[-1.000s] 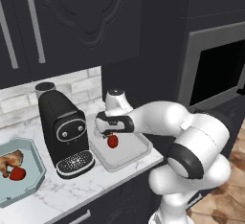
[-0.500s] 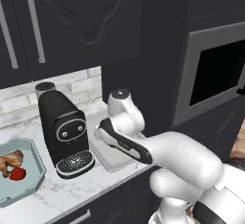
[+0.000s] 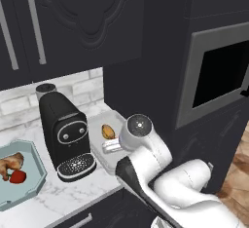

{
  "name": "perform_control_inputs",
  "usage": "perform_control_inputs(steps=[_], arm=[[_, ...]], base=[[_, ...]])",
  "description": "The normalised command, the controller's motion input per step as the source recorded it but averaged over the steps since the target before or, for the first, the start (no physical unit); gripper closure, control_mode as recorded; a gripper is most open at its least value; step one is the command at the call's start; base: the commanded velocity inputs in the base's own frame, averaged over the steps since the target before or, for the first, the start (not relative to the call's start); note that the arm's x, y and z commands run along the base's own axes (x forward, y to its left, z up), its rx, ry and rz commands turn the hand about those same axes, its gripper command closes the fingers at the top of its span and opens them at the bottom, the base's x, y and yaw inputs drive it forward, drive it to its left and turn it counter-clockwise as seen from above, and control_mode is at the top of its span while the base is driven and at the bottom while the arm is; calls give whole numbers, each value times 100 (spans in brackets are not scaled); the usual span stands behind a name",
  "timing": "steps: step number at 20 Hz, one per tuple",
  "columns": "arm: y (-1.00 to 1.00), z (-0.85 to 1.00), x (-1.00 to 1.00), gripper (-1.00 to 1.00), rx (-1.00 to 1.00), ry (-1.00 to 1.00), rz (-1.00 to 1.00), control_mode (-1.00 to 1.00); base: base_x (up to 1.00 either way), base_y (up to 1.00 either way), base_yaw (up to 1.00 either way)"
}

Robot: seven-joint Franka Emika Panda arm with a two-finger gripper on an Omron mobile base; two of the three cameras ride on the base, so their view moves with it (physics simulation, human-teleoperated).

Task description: Place one bell pepper and one chicken drumstick in each tupperware on the nearby counter, to pack two identical lunches.

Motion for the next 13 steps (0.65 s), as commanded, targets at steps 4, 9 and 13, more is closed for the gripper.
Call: perform_control_inputs(steps=[4, 9, 13], arm=[[-6, 93, -100, -100, 0, -33, -19, -100], [-2, 100, -100, -100, -6, -63, -7, -100], [1, 100, -98, -100, -15, -67, 0, -100]], base=[[0, 0, 0], [0, 0, 0], [0, 0, 0]])
